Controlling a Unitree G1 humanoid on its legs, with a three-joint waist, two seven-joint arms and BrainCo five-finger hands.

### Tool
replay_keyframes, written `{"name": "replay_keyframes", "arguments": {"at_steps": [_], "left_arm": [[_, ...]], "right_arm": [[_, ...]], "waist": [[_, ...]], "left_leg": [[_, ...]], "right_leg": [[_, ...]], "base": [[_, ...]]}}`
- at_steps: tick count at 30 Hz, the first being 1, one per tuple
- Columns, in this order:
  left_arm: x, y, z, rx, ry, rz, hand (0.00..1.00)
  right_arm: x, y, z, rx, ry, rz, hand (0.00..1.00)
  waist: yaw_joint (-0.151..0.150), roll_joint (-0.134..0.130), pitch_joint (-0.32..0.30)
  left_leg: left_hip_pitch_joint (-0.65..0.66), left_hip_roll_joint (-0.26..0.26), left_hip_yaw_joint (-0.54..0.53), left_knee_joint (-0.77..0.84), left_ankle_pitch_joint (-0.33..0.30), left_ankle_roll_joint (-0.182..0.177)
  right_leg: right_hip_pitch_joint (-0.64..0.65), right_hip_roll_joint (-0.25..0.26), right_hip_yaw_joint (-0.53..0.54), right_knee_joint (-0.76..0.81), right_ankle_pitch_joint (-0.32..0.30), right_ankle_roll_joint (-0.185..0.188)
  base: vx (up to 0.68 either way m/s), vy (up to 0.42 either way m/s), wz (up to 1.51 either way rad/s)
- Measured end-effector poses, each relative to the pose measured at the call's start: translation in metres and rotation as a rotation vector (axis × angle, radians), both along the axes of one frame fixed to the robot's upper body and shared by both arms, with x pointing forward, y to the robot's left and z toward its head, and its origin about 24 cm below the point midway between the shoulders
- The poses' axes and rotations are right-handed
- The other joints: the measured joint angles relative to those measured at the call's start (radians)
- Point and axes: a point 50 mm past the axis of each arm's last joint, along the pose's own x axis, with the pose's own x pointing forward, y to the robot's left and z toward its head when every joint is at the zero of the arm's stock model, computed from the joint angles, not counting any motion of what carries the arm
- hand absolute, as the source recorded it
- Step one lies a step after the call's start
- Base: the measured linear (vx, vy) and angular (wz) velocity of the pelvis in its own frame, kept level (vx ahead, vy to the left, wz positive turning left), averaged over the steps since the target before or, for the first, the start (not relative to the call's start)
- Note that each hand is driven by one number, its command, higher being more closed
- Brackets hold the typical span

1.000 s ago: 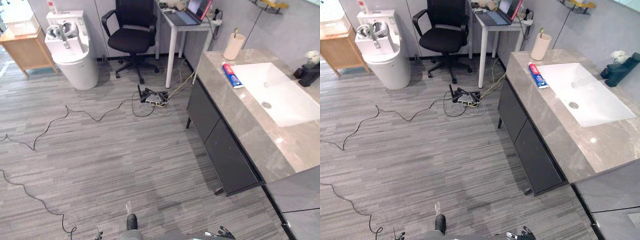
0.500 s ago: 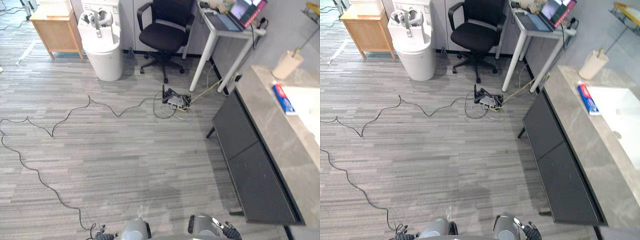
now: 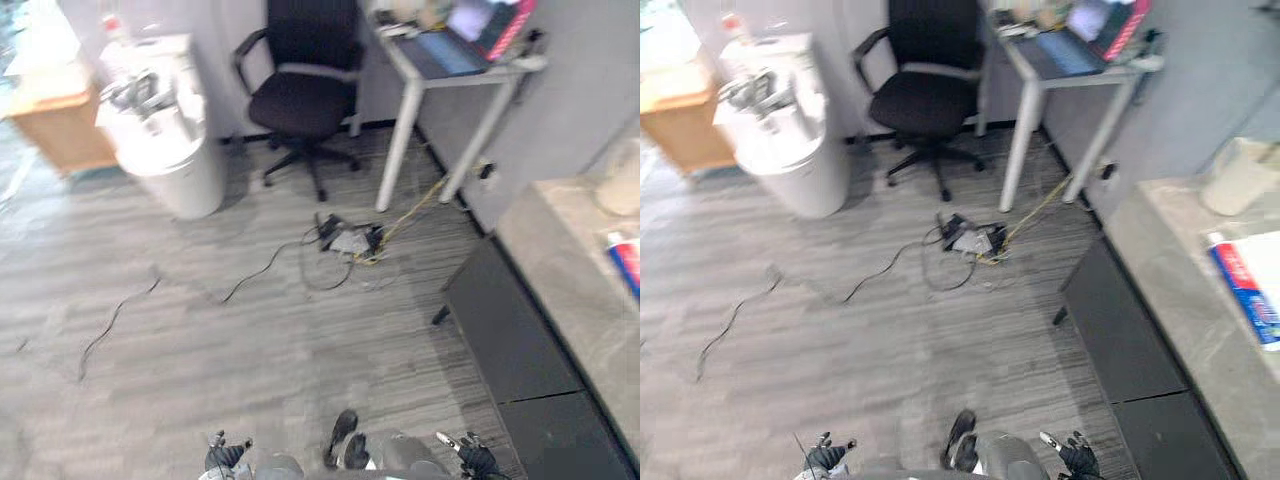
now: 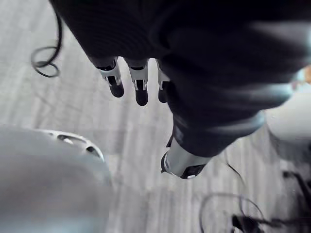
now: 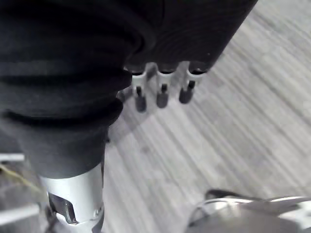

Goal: Organize washtable

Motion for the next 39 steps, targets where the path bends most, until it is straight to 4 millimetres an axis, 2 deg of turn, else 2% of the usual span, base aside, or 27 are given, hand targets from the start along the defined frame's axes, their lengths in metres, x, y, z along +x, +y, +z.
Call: {"name": "replay_keyframes", "arguments": {"at_steps": [1,2,3,4,5,6,7,8,9,10,11,12,13,16,17,18,19,21,22,23,25,30,31,33,34,35,39], "left_arm": [[0.002,0.002,0.002,0.008,-0.012,0.0,0.0],[0.005,0.003,0.003,0.017,-0.031,0.001,0.0],[0.006,0.003,0.004,0.02,-0.038,0.0,0.0],[0.006,0.002,0.004,0.015,-0.041,0.003,0.0],[0.006,0.001,0.004,0.01,-0.043,0.012,0.0],[0.007,0.0,0.003,0.006,-0.041,0.008,0.0],[0.007,-0.001,0.003,0.004,-0.041,0.003,0.0],[0.008,-0.004,0.003,-0.002,-0.042,-0.003,0.0],[0.01,-0.01,0.001,-0.017,-0.039,-0.006,0.0],[0.01,-0.012,0.001,-0.023,-0.036,-0.01,0.0],[0.011,-0.017,-0.001,-0.037,-0.032,-0.019,0.0],[0.016,-0.02,0.0,-0.044,-0.038,-0.03,0.0],[0.018,-0.015,0.001,-0.023,-0.041,-0.048,0.0],[0.022,-0.011,0.002,0.0,-0.031,-0.086,0.0],[0.023,-0.012,0.002,0.001,-0.031,-0.093,0.0],[0.025,-0.013,0.002,0.002,-0.034,-0.107,0.0],[0.025,-0.013,0.002,0.005,-0.033,-0.118,0.0],[0.024,-0.012,0.001,0.015,-0.015,-0.167,0.0],[0.024,-0.012,0.001,0.015,-0.009,-0.175,0.0],[0.027,-0.013,0.001,0.02,-0.005,-0.209,0.0],[0.029,-0.014,0.001,0.024,0.003,-0.248,0.0],[0.011,-0.023,-0.007,-0.012,0.057,-0.245,0.0],[0.007,-0.023,-0.008,-0.022,0.067,-0.226,0.0],[0.006,-0.023,-0.008,-0.023,0.067,-0.226,0.0],[0.006,-0.023,-0.008,-0.023,0.068,-0.225,0.0],[0.006,-0.022,-0.008,-0.022,0.068,-0.225,0.0],[0.006,-0.019,-0.008,-0.013,0.069,-0.226,0.0]], "right_arm": [[0.002,0.003,0.0,0.007,-0.005,0.004,0.0],[0.007,0.008,0.0,0.019,-0.017,0.016,0.0],[0.01,0.01,0.0,0.022,-0.024,0.024,0.0],[0.016,0.016,0.001,0.032,-0.039,0.041,0.0],[0.019,0.022,0.0,0.05,-0.041,0.042,0.0],[0.019,0.022,0.0,0.046,-0.039,0.048,0.0],[0.019,0.022,0.0,0.045,-0.037,0.051,0.0],[0.018,0.021,-0.001,0.042,-0.032,0.055,0.0],[0.017,0.019,-0.001,0.034,-0.027,0.068,0.0],[0.016,0.018,-0.001,0.029,-0.023,0.082,0.0],[0.016,0.016,0.0,0.017,-0.023,0.101,0.0],[0.018,0.021,-0.001,0.019,-0.022,0.126,0.0],[0.014,0.026,-0.002,0.024,-0.007,0.151,0.0],[0.011,0.033,-0.004,0.044,0.0,0.144,0.0],[0.011,0.032,-0.004,0.042,-0.001,0.142,0.0],[0.011,0.029,-0.004,0.037,-0.001,0.142,0.0],[0.011,0.029,-0.004,0.036,-0.001,0.14,0.0],[0.011,0.028,-0.004,0.036,-0.001,0.127,0.0],[0.011,0.027,-0.003,0.036,-0.002,0.128,0.0],[0.012,0.026,-0.003,0.031,-0.005,0.128,0.0],[0.013,0.024,-0.003,0.025,-0.001,0.128,0.0],[0.004,0.008,-0.005,0.006,0.033,0.071,0.0],[0.001,0.005,-0.006,0.003,0.045,0.051,0.0],[-0.005,-0.001,-0.006,-0.007,0.066,0.035,0.0],[-0.009,-0.004,-0.007,-0.013,0.078,0.034,0.0],[-0.012,-0.006,-0.008,-0.013,0.096,0.033,0.0],[-0.031,-0.005,-0.012,0.004,0.169,0.02,0.0]], "waist": [[0.003,-0.013,0.0],[0.011,-0.025,-0.005],[0.018,-0.025,-0.006],[0.03,-0.022,-0.004],[0.033,-0.014,0.0],[0.033,-0.01,-0.001],[0.034,-0.009,-0.001],[0.03,-0.002,-0.005],[0.03,0.011,-0.014],[0.029,0.021,-0.02],[0.027,0.041,-0.031],[0.03,0.02,-0.035],[0.03,-0.012,-0.055],[0.031,-0.04,-0.07],[0.03,-0.038,-0.07],[0.034,-0.037,-0.07],[0.036,-0.039,-0.071],[0.033,-0.041,-0.073],[0.029,-0.038,-0.073],[0.02,-0.033,-0.072],[0.017,-0.033,-0.074],[0.013,0.001,-0.093],[0.014,-0.009,-0.087],[0.013,-0.004,-0.091],[0.013,-0.014,-0.088],[0.014,-0.007,-0.092],[0.014,-0.02,-0.088]], "left_leg": [[-0.027,0.005,-0.001,-0.002,-0.004,0.007],[-0.086,0.015,-0.006,-0.069,-0.018,0.028],[-0.109,0.013,-0.019,-0.115,-0.026,0.037],[-0.145,0.007,-0.064,-0.228,-0.055,0.039],[-0.165,-0.012,-0.13,-0.323,-0.077,0.032],[-0.177,-0.057,-0.245,-0.469,-0.098,0.004],[-0.173,-0.08,-0.304,-0.545,-0.105,-0.011],[-0.169,-0.111,-0.429,-0.676,-0.104,-0.016],[-0.168,-0.11,-0.478,-0.786,-0.088,-0.031],[-0.166,-0.102,-0.484,-0.831,-0.074,-0.046],[-0.158,-0.09,-0.471,-0.86,-0.013,-0.067],[-0.139,-0.094,-0.403,-0.838,0.015,-0.087],[-0.135,-0.104,-0.335,-0.826,-0.011,-0.061],[-0.116,-0.103,-0.188,-0.771,-0.081,-0.013],[-0.103,-0.1,-0.156,-0.773,-0.086,-0.005],[-0.078,-0.092,-0.082,-0.789,-0.089,0.004],[-0.063,-0.091,-0.038,-0.801,-0.09,0.006],[-0.014,-0.092,0.083,-0.833,-0.093,0.011],[-0.008,-0.091,0.101,-0.841,-0.092,0.011],[0.007,-0.094,0.118,-0.866,-0.084,0.001],[0.045,-0.104,0.134,-0.915,-0.06,-0.011],[0.12,-0.115,0.158,-1.015,-0.028,-0.029],[0.139,-0.122,0.158,-1.031,-0.027,-0.03],[0.163,-0.137,0.156,-1.05,-0.027,-0.03],[0.17,-0.144,0.153,-1.058,-0.027,-0.03],[0.174,-0.153,0.153,-1.068,-0.027,-0.029],[0.175,-0.181,0.144,-1.083,-0.026,-0.025]], "right_leg": [[0.029,0.002,0.046,-0.018,0.001,0.001],[0.087,0.008,0.161,-0.063,0.01,0.021],[0.104,0.01,0.209,-0.074,0.012,0.033],[0.125,0.02,0.31,-0.081,0.008,0.05],[0.144,0.026,0.381,-0.079,0.0,0.069],[0.162,0.025,0.462,-0.073,-0.012,0.094],[0.166,0.022,0.502,-0.068,-0.02,0.107],[0.166,0.016,0.566,-0.051,-0.041,0.142],[0.163,0.014,0.624,-0.04,-0.056,0.166],[0.158,0.014,0.653,-0.032,-0.066,0.182],[0.153,0.013,0.686,-0.015,-0.086,0.206],[0.139,-0.021,0.712,0.025,-0.117,0.243],[0.109,-0.056,0.71,0.051,-0.124,0.267],[0.066,-0.108,0.723,0.067,-0.109,0.304],[0.056,-0.118,0.702,0.071,-0.103,0.315],[0.02,-0.15,0.607,0.088,-0.088,0.337],[0.0,-0.179,0.517,0.099,-0.088,0.334],[-0.012,-0.322,0.098,0.086,-0.064,0.299],[-0.01,-0.336,0.06,0.075,-0.048,0.316],[-0.011,-0.337,0.045,0.055,-0.019,0.344],[0.004,-0.318,0.066,0.013,-0.003,0.339],[0.076,-0.277,0.076,-0.104,0.045,0.336],[0.097,-0.276,0.074,-0.121,0.049,0.335],[0.126,-0.281,0.072,-0.146,0.056,0.343],[0.129,-0.285,0.072,-0.159,0.062,0.346],[0.139,-0.289,0.072,-0.17,0.068,0.348],[0.148,-0.308,0.072,-0.203,0.091,0.352]], "base": [[0.53,0.074,-2.08],[0.38,0.09,-1.88],[0.43,0.168,-2.46],[0.37,0.25,-2.15],[0.42,0.356,-2.54],[0.34,0.342,-1.97],[0.31,0.378,-2.04],[0.28,0.397,-1.93],[0.26,0.414,-1.88],[0.26,0.467,-1.6],[0.24,0.507,-1.47],[0.27,0.577,-1.67],[0.2,0.449,-1.43],[0.09,0.38,-1.32],[-0.01,0.307,-1.47],[-0.06,0.234,-1.25],[-0.09,0.228,-1.62],[-0.08,0.123,-1.48],[-0.03,0.037,-1.06],[0.0,-0.016,-0.63],[0.02,-0.049,-0.38],[0.11,-0.041,-0.12],[0.12,0.027,0.05],[0.07,0.072,0.05],[0.06,0.091,0.01],[0.07,0.096,0.03],[0.06,0.076,-0.02]]}}
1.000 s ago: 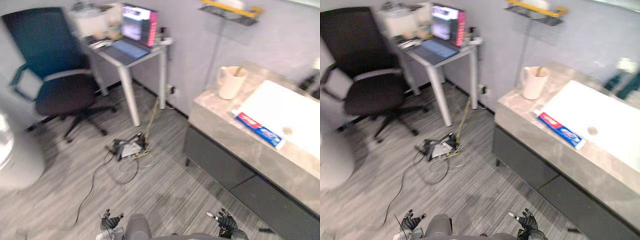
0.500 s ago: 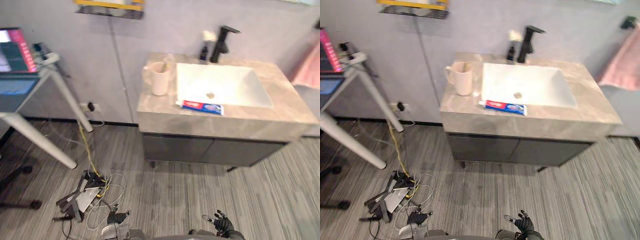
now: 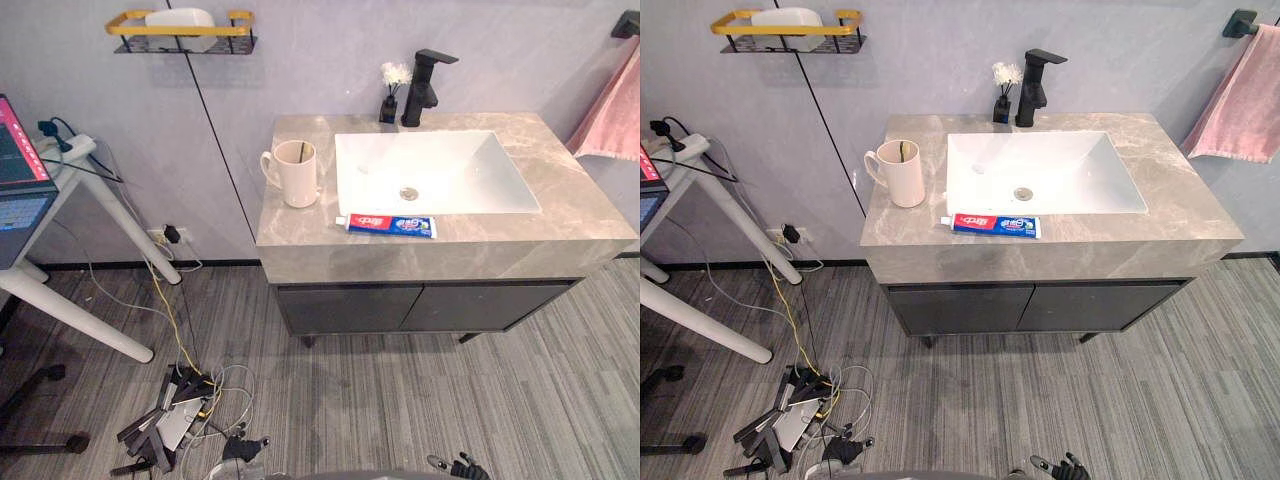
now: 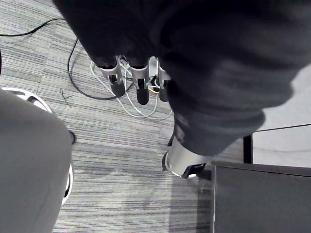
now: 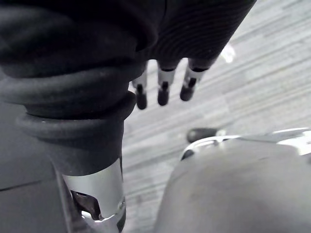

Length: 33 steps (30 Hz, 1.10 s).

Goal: Organize washtable

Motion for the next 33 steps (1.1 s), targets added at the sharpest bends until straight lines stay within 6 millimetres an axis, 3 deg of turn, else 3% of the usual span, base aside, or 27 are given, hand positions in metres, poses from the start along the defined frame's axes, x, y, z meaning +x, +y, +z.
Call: {"name": "replay_keyframes", "arguments": {"at_steps": [4,6,8,9,10,11,12,13,15,16,18,20,23,24,26,28,30,31,32,33], "left_arm": [[-0.001,0.003,0.0,0.007,0.006,-0.002,0.0],[0.001,0.006,0.001,0.016,-0.005,0.0,0.0],[0.01,0.012,0.006,0.027,-0.052,0.035,0.0],[0.015,0.015,0.009,0.023,-0.083,0.084,0.0],[0.017,0.019,0.011,0.031,-0.097,0.096,0.0],[0.017,0.022,0.011,0.037,-0.096,0.098,0.0],[0.017,0.022,0.011,0.036,-0.093,0.096,0.0],[0.017,0.022,0.011,0.036,-0.095,0.095,0.0],[0.019,0.023,0.013,0.041,-0.107,0.096,0.0],[0.014,0.026,0.012,0.048,-0.094,0.1,0.0],[0.006,0.031,0.011,0.063,-0.074,0.106,0.0],[0.001,0.033,0.01,0.061,-0.063,0.13,0.0],[-0.01,0.03,0.005,0.047,-0.015,0.145,0.0],[-0.013,0.031,0.005,0.051,-0.006,0.134,0.0],[-0.012,0.033,0.005,0.065,-0.001,0.093,0.0],[-0.012,0.034,0.006,0.073,0.002,0.07,0.0],[0.004,0.026,0.007,0.058,-0.032,0.044,0.0],[0.01,0.022,0.008,0.053,-0.046,0.023,0.0],[0.015,0.021,0.009,0.054,-0.054,0.009,0.0],[0.015,0.023,0.01,0.06,-0.055,0.008,0.0]], "right_arm": [[-0.008,0.001,-0.001,0.004,0.02,0.002,0.0],[-0.003,0.002,-0.001,0.004,0.01,0.009,0.0],[0.007,0.002,0.001,0.0,-0.012,0.037,0.0],[0.008,-0.002,0.002,-0.017,-0.013,0.071,0.0],[0.01,0.0,0.002,-0.019,-0.014,0.1,0.0],[0.015,0.0,0.003,-0.028,-0.022,0.105,0.0],[0.02,-0.002,0.004,-0.037,-0.032,0.109,0.0],[0.023,-0.002,0.004,-0.037,-0.038,0.111,0.0],[0.033,0.0,0.005,-0.035,-0.056,0.122,0.0],[0.033,0.001,0.005,-0.035,-0.055,0.128,0.0],[0.038,0.011,0.005,-0.017,-0.078,0.149,0.0],[0.046,0.021,0.007,0.003,-0.114,0.147,0.0],[0.048,0.034,0.006,0.038,-0.124,0.146,0.0],[0.051,0.033,0.007,0.034,-0.135,0.145,0.0],[0.055,0.032,0.007,0.033,-0.14,0.147,0.0],[0.056,0.033,0.008,0.033,-0.145,0.154,0.0],[0.059,0.025,0.01,0.01,-0.159,0.151,0.0],[0.062,0.022,0.012,0.001,-0.17,0.156,0.0],[0.063,0.023,0.012,0.001,-0.17,0.162,0.0],[0.057,0.029,0.009,0.016,-0.155,0.161,0.0]], "waist": [[-0.01,-0.005,0.003],[-0.009,-0.008,0.019],[-0.001,-0.008,0.06],[0.02,0.009,0.085],[0.044,0.018,0.102],[0.045,0.008,0.109],[0.04,0.017,0.11],[0.041,0.015,0.112],[0.045,0.003,0.121],[0.054,-0.009,0.116],[0.07,-0.044,0.096],[0.082,-0.051,0.097],[0.099,-0.058,0.09],[0.091,-0.056,0.091],[0.083,-0.05,0.095],[0.065,-0.046,0.09],[0.06,-0.015,0.079],[0.058,-0.004,0.08],[0.056,-0.007,0.078],[0.053,-0.038,0.065]], "left_leg": [[0.003,-0.015,-0.032,0.005,-0.004,0.007],[-0.048,0.009,-0.067,0.107,-0.017,0.02],[-0.157,0.058,-0.125,0.347,-0.024,0.023],[-0.227,0.109,-0.169,0.523,-0.021,0.027],[-0.295,0.135,-0.215,0.675,-0.003,0.044],[-0.321,0.14,-0.239,0.72,-0.021,0.034],[-0.351,0.126,-0.258,0.672,-0.086,0.027],[-0.367,0.109,-0.259,0.631,-0.093,0.034],[-0.425,0.033,-0.277,0.445,-0.085,0.035],[-0.423,-0.006,-0.289,0.385,-0.034,0.069],[-0.431,-0.041,-0.247,0.394,-0.085,0.081],[-0.455,-0.042,-0.237,0.462,-0.145,0.105],[-0.366,-0.055,-0.182,0.441,-0.185,0.14],[-0.319,-0.055,-0.168,0.401,-0.185,0.144],[-0.233,-0.054,-0.154,0.333,-0.183,0.146],[-0.157,-0.045,-0.142,0.275,-0.182,0.144],[-0.115,-0.011,-0.135,0.243,-0.175,0.132],[-0.103,0.005,-0.137,0.244,-0.171,0.121],[-0.087,0.008,-0.138,0.245,-0.16,0.1],[-0.062,-0.016,-0.14,0.255,-0.15,0.082]], "right_leg": [[0.029,-0.013,-0.021,-0.009,0.002,-0.001],[0.029,-0.017,-0.035,0.009,0.002,-0.001],[0.038,-0.007,-0.056,0.029,0.0,-0.003],[0.053,0.02,-0.058,0.043,-0.027,-0.02],[0.085,0.026,-0.054,0.042,-0.074,-0.013],[0.094,0.024,-0.053,0.037,-0.083,0.013],[0.096,0.019,-0.055,0.039,-0.088,0.006],[0.093,0.009,-0.055,0.037,-0.09,0.011],[0.089,-0.041,-0.057,0.043,-0.11,0.041],[0.082,-0.07,-0.047,0.047,-0.122,0.063],[0.069,-0.1,-0.016,0.039,-0.122,0.053],[0.059,-0.115,0.006,0.074,-0.112,0.055],[-0.031,-0.172,0.081,0.312,-0.105,0.043],[-0.114,-0.175,0.128,0.499,-0.11,0.039],[-0.188,-0.157,0.128,0.683,-0.173,0.037],[-0.227,-0.123,0.069,0.706,-0.228,0.009],[-0.325,-0.087,0.013,0.639,-0.256,-0.008],[-0.356,-0.069,0.009,0.588,-0.248,-0.02],[-0.367,-0.042,0.005,0.478,-0.189,-0.051],[-0.351,-0.024,0.017,0.31,0.02,-0.107]], "base": [[0.05,0.068,0.18],[0.02,0.025,0.38],[-0.05,-0.002,0.25],[-0.02,0.034,-0.12],[0.02,0.058,-0.19],[0.08,0.114,-0.06],[0.07,0.11,0.07],[0.09,0.179,0.14],[0.12,0.295,0.09],[0.13,0.316,-0.05],[0.25,0.296,-0.16],[0.32,0.305,-0.14],[0.28,0.293,-0.4],[0.24,0.145,-0.32],[0.36,0.076,-0.26],[0.32,-0.044,-0.17],[0.33,-0.102,-0.14],[0.3,-0.114,-0.07],[0.32,-0.123,-0.05],[0.27,-0.106,0.01]]}}
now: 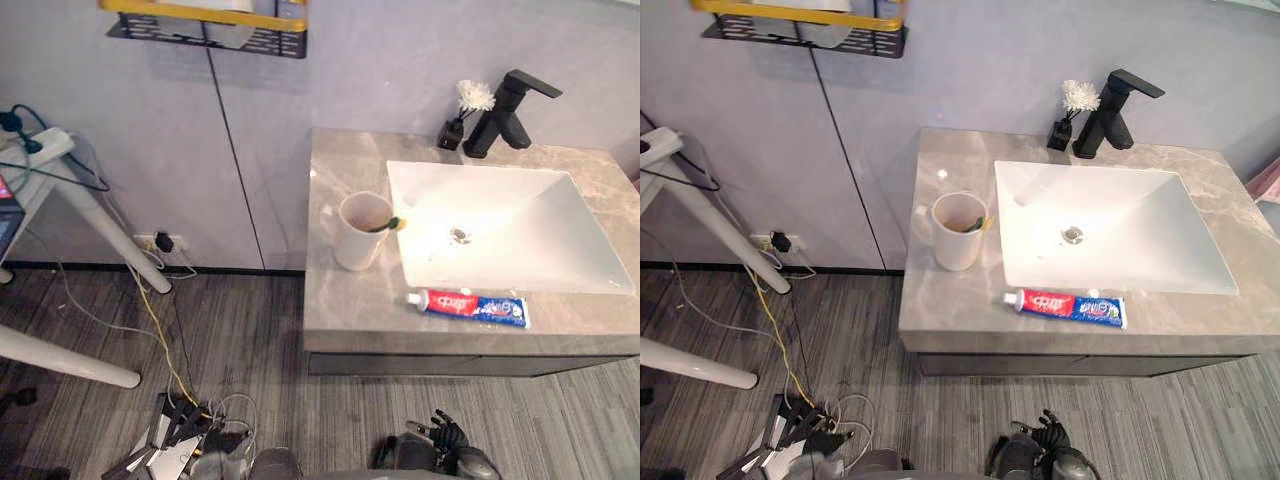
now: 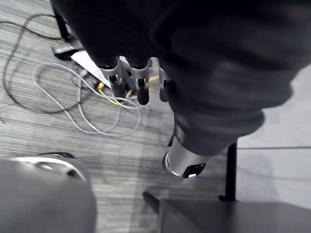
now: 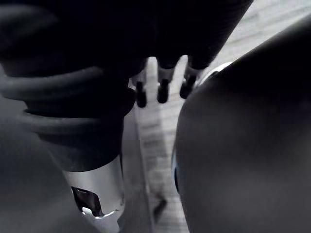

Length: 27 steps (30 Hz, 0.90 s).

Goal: Organize washtable

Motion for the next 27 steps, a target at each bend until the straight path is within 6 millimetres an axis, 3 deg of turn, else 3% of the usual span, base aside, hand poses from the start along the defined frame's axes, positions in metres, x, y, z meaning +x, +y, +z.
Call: {"name": "replay_keyframes", "arguments": {"at_steps": [1,2,3,5,7,10,13,16,20,24,26,27], "left_arm": [[-0.001,0.001,-0.001,-0.001,0.005,0.01,0.0],[0.0,-0.01,-0.003,-0.03,0.004,0.007,0.0],[0.0,-0.022,-0.004,-0.055,-0.003,0.002,0.0],[0.0,-0.03,-0.005,-0.076,-0.002,-0.005,0.0],[-0.002,-0.035,-0.007,-0.086,0.012,-0.022,0.0],[-0.006,-0.037,-0.009,-0.089,0.031,-0.037,0.0],[-0.007,-0.029,-0.009,-0.073,0.039,-0.04,0.0],[-0.008,-0.026,-0.009,-0.065,0.046,-0.04,0.0],[-0.009,-0.021,-0.009,-0.052,0.054,-0.038,0.0],[-0.01,-0.014,-0.008,-0.036,0.055,-0.036,0.0],[-0.008,-0.011,-0.007,-0.027,0.046,-0.036,0.0],[-0.006,-0.008,-0.005,-0.018,0.033,-0.036,0.0]], "right_arm": [[-0.002,0.0,-0.001,0.006,0.004,-0.007,0.0],[-0.001,-0.001,0.0,-0.002,0.004,-0.006,0.0],[-0.007,-0.005,-0.002,-0.011,0.024,-0.008,0.0],[-0.01,-0.018,-0.001,-0.037,0.033,-0.017,0.0],[-0.014,-0.022,-0.001,-0.047,0.048,-0.023,0.0],[-0.018,-0.022,-0.003,-0.043,0.068,-0.031,0.0],[-0.022,-0.021,-0.005,-0.038,0.085,-0.033,0.0],[-0.025,-0.022,-0.006,-0.037,0.095,-0.038,0.0],[-0.026,-0.022,-0.006,-0.034,0.104,-0.04,0.0],[-0.018,-0.025,-0.004,-0.043,0.089,-0.026,0.0],[-0.015,-0.026,-0.003,-0.05,0.08,-0.023,0.0],[-0.018,-0.02,-0.005,-0.034,0.09,-0.023,0.0]], "waist": [[-0.005,-0.011,-0.012],[0.0,0.005,-0.02],[-0.008,0.014,-0.032],[-0.013,0.063,-0.046],[-0.017,0.078,-0.058],[-0.013,0.075,-0.062],[-0.013,0.046,-0.063],[-0.015,0.04,-0.063],[-0.014,0.038,-0.063],[-0.012,0.057,-0.051],[-0.012,0.051,-0.042],[-0.012,0.018,-0.038]], "left_leg": [[0.0,-0.003,-0.016,0.025,-0.002,-0.007],[-0.038,0.02,-0.059,0.119,0.024,-0.043],[-0.031,0.013,-0.081,0.021,0.021,-0.044],[-0.012,0.026,-0.099,-0.142,0.076,-0.058],[0.038,0.021,-0.102,-0.196,0.09,-0.066],[0.066,0.016,-0.102,-0.218,0.091,-0.067],[0.074,-0.002,-0.106,-0.219,0.091,-0.066],[0.105,-0.019,-0.105,-0.217,0.091,-0.066],[0.121,-0.041,-0.081,-0.202,0.09,-0.066],[0.058,-0.019,-0.054,-0.037,0.089,-0.062],[0.004,-0.027,-0.112,0.106,0.113,-0.023],[-0.052,-0.042,-0.167,0.139,0.055,0.003]], "right_leg": [[0.015,-0.004,0.013,0.002,0.003,0.04],[0.049,0.001,0.024,-0.035,0.008,0.045],[0.099,0.011,0.023,-0.114,0.027,0.054],[0.149,0.044,0.011,-0.188,0.04,0.063],[0.219,0.068,0.012,-0.287,0.064,0.085],[0.265,0.071,0.009,-0.355,0.084,0.088],[0.297,0.067,0.003,-0.4,0.096,0.1],[0.324,0.053,0.011,-0.4,0.096,0.1],[0.322,0.035,0.052,-0.4,0.1,0.1],[0.234,0.04,0.136,-0.27,0.087,0.084],[0.233,0.024,0.136,-0.219,0.049,0.062],[0.243,-0.014,0.133,-0.223,0.013,0.082]], "base": [[0.32,-0.12,-0.04],[0.27,-0.142,-0.09],[0.27,-0.139,-0.11],[0.19,-0.074,-0.13],[0.19,-0.007,-0.05],[0.13,0.049,0.03],[0.08,0.029,0.04],[0.05,0.071,-0.06],[0.02,0.061,-0.3],[-0.01,0.026,-0.57],[0.02,0.014,-0.03],[0.03,0.041,0.43]]}}
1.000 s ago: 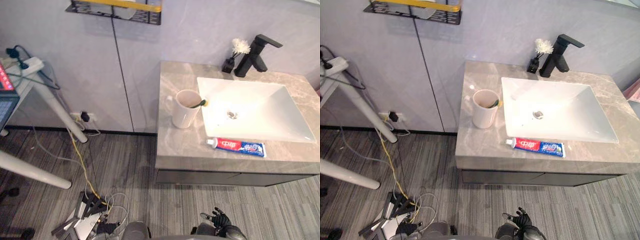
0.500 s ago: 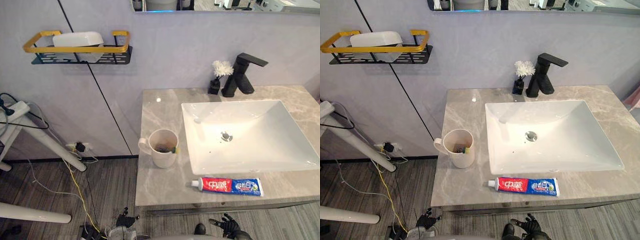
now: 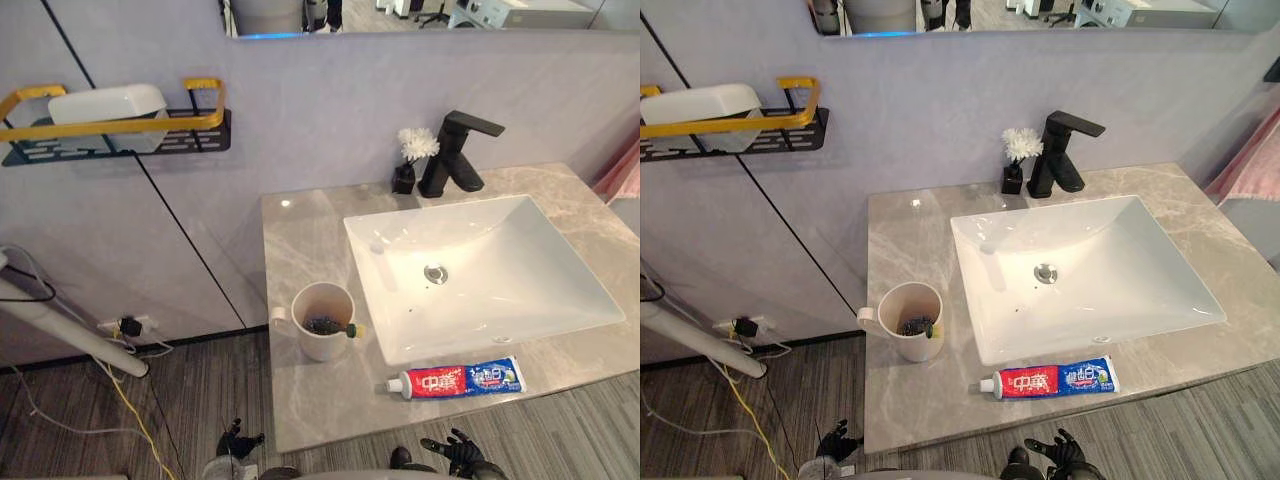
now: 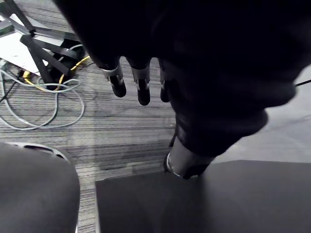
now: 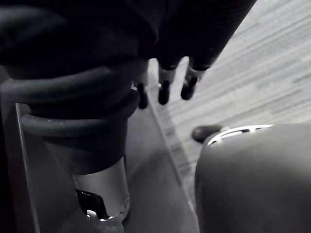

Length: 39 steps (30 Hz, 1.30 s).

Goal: Organize washtable

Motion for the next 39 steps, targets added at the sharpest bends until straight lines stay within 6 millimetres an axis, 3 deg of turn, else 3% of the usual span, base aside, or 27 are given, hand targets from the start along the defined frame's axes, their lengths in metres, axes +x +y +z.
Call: {"name": "replay_keyframes", "arguments": {"at_steps": [1,2,6,8,11,12,14,17,21,25,29,31,32,33,34,35,36,38,39], "left_arm": [[0.004,-0.001,0.001,-0.001,-0.012,-0.002,0.0],[0.01,-0.006,0.003,-0.013,-0.036,-0.002,0.0],[0.012,-0.002,0.004,-0.002,-0.044,-0.002,0.0],[0.012,0.003,0.005,0.011,-0.041,-0.004,0.0],[0.012,0.003,0.005,0.013,-0.043,-0.01,0.0],[0.012,0.003,0.005,0.012,-0.042,-0.009,0.0],[0.008,0.004,0.004,0.01,-0.032,0.006,0.0],[0.001,-0.005,0.0,-0.018,-0.009,0.013,0.0],[-0.005,0.003,0.0,0.003,0.009,0.012,0.0],[0.0,0.0,0.0,0.005,0.001,-0.026,0.0],[0.011,-0.004,0.003,0.011,-0.018,-0.077,0.0],[0.022,-0.007,0.005,0.012,-0.043,-0.092,0.0],[0.024,-0.005,0.006,0.018,-0.051,-0.09,0.0],[0.023,-0.003,0.007,0.024,-0.049,-0.091,0.0],[0.02,-0.002,0.006,0.026,-0.041,-0.093,0.0],[0.018,0.001,0.006,0.035,-0.035,-0.092,0.0],[0.015,0.007,0.006,0.048,-0.029,-0.091,0.0],[0.015,0.008,0.006,0.046,-0.031,-0.084,0.0],[0.019,0.005,0.007,0.041,-0.043,-0.083,0.0]], "right_arm": [[0.0,-0.001,0.0,-0.002,-0.001,-0.005,0.0],[0.003,-0.012,0.003,-0.032,-0.001,0.004,0.0],[0.01,-0.007,0.002,-0.036,0.011,0.024,0.0],[0.007,-0.011,0.002,-0.05,0.023,0.037,0.0],[-0.002,-0.015,0.001,-0.063,0.043,0.049,0.0],[0.0,-0.016,0.002,-0.069,0.032,0.057,0.0],[0.004,-0.014,0.003,-0.069,0.014,0.071,0.0],[-0.001,-0.022,0.005,-0.084,0.007,0.043,0.0],[-0.011,-0.002,-0.001,-0.028,0.024,0.023,0.0],[-0.021,0.001,-0.003,-0.016,0.044,0.009,0.0],[0.006,0.0,0.002,-0.024,-0.018,0.029,0.0],[0.016,-0.005,0.005,-0.036,-0.034,0.039,0.0],[0.016,-0.008,0.006,-0.044,-0.031,0.043,0.0],[0.013,-0.007,0.005,-0.043,-0.023,0.041,0.0],[0.005,-0.005,0.003,-0.037,-0.004,0.036,0.0],[0.0,-0.003,0.001,-0.028,0.007,0.036,0.0],[-0.004,0.003,-0.001,-0.014,0.016,0.043,0.0],[0.002,0.005,0.0,-0.012,0.0,0.049,0.0],[0.008,0.003,0.002,-0.021,-0.013,0.052,0.0]], "waist": [[-0.003,0.011,-0.001],[0.004,0.053,0.011],[0.011,0.025,0.051],[0.015,0.018,0.068],[0.017,0.021,0.066],[0.005,0.028,0.062],[-0.011,0.015,0.059],[-0.051,0.038,0.038],[-0.054,-0.009,-0.006],[-0.054,-0.012,-0.005],[-0.059,-0.011,-0.001],[-0.059,0.012,0.027],[-0.059,0.018,0.03],[-0.058,0.029,0.036],[-0.055,0.015,0.029],[-0.053,-0.003,0.018],[-0.052,-0.025,0.004],[-0.045,-0.033,0.004],[-0.027,-0.022,0.006]], "left_leg": [[-0.024,-0.001,-0.02,-0.067,-0.026,0.009],[-0.039,0.017,-0.056,-0.157,-0.042,-0.019],[-0.061,-0.026,-0.145,-0.218,0.017,-0.037],[-0.076,-0.024,-0.138,-0.2,0.065,-0.082],[-0.089,-0.015,-0.122,-0.166,0.12,-0.085],[-0.086,-0.001,-0.125,-0.202,0.137,-0.09],[-0.037,0.017,-0.102,-0.31,0.154,-0.097],[0.04,0.039,0.007,-0.44,0.161,-0.091],[0.056,0.021,0.011,-0.46,0.177,-0.078],[0.061,0.004,0.032,-0.44,0.175,-0.075],[-0.085,0.007,0.123,-0.296,0.129,-0.024],[-0.135,0.038,0.16,-0.275,0.115,0.015],[-0.134,0.049,0.168,-0.272,0.122,0.023],[-0.129,0.051,0.165,-0.272,0.123,0.026],[-0.126,0.049,0.159,-0.271,0.131,0.027],[-0.132,0.039,0.154,-0.271,0.146,0.031],[-0.152,0.025,0.145,-0.258,0.16,0.034],[-0.214,0.021,0.136,-0.208,0.167,0.032],[-0.236,0.021,0.135,-0.223,0.2,0.027]], "right_leg": [[0.0,-0.001,-0.004,0.0,-0.025,0.024],[-0.005,0.029,-0.033,0.008,-0.04,0.072],[-0.017,0.0,-0.095,0.046,-0.075,0.065],[-0.014,-0.013,-0.126,0.085,-0.095,0.054],[-0.002,-0.016,-0.15,0.114,-0.109,0.034],[-0.004,-0.007,-0.158,0.109,-0.11,0.031],[-0.002,-0.015,-0.182,0.086,-0.11,0.028],[0.034,0.004,-0.21,0.052,-0.099,0.033],[0.064,0.004,-0.204,-0.014,-0.052,0.039],[0.044,-0.017,-0.167,0.005,-0.039,0.048],[-0.094,-0.018,-0.065,-0.002,0.044,0.049],[-0.123,0.004,-0.022,-0.036,0.113,0.08],[-0.143,0.003,-0.038,0.166,-0.009,0.046],[-0.141,0.003,-0.039,0.264,-0.072,0.038],[-0.108,0.001,-0.036,0.383,-0.148,0.051],[-0.082,0.002,-0.031,0.432,-0.185,0.062],[-0.049,0.005,-0.01,0.443,-0.231,0.072],[-0.023,0.015,0.007,0.36,-0.279,0.057],[-0.017,0.024,-0.008,0.273,-0.288,0.044]], "base": [[0.01,0.052,0.7],[0.03,0.031,0.69],[0.05,-0.022,0.83],[-0.01,-0.092,0.52],[-0.03,-0.121,0.29],[-0.04,-0.101,0.18],[-0.04,-0.042,0.16],[-0.04,0.012,0.2],[-0.06,0.059,-0.01],[-0.11,0.068,-0.16],[-0.2,0.079,-0.79],[-0.26,0.059,-0.59],[-0.21,0.056,-0.33],[-0.18,0.071,-0.08],[-0.07,0.009,0.12],[-0.07,-0.065,0.26],[-0.07,-0.097,0.26],[-0.16,-0.132,0.19],[-0.23,-0.13,0.03]]}}
